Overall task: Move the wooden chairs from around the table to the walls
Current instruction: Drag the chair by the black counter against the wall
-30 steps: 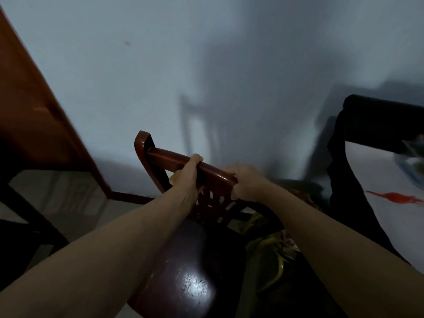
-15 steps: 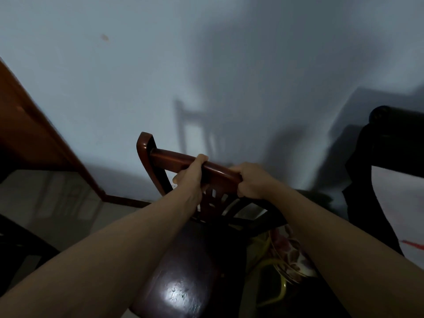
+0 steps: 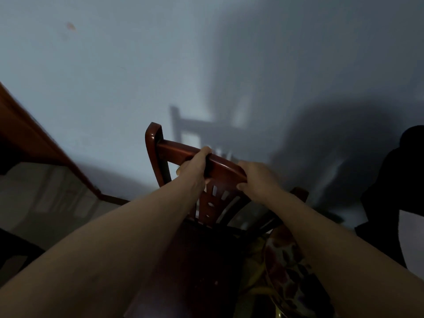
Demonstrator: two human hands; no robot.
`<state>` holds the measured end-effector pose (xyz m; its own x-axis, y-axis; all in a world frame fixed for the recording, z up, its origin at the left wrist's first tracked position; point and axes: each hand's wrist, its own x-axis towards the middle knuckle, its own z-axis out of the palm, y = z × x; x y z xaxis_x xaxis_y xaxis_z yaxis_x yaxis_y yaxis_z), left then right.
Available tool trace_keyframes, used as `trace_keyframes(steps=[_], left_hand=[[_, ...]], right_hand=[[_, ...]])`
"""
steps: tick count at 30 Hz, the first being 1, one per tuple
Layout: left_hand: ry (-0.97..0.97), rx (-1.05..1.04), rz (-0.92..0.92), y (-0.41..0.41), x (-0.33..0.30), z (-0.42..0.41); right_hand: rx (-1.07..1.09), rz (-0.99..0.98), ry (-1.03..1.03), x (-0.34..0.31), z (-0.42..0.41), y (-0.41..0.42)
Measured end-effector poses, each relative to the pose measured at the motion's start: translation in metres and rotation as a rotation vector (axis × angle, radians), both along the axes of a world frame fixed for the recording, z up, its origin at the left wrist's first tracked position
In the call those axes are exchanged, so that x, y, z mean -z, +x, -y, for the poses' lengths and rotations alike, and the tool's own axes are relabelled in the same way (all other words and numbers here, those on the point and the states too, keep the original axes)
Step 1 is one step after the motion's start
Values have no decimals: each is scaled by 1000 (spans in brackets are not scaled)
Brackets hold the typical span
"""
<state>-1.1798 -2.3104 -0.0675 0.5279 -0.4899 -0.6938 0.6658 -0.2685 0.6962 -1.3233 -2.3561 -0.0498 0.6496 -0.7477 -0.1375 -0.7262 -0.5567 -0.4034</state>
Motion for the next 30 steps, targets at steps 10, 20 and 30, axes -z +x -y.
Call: trace_keyframes(steps=[10, 20, 30], left_hand=[[31, -7, 1, 8, 20, 56], [71, -4, -12, 25, 40, 89], [100, -29, 6, 50, 54, 102]], right_hand=[[117, -88, -215, 38, 46, -13], [26, -104, -270, 53, 83, -4], [-102, -71, -262, 59, 109, 20]])
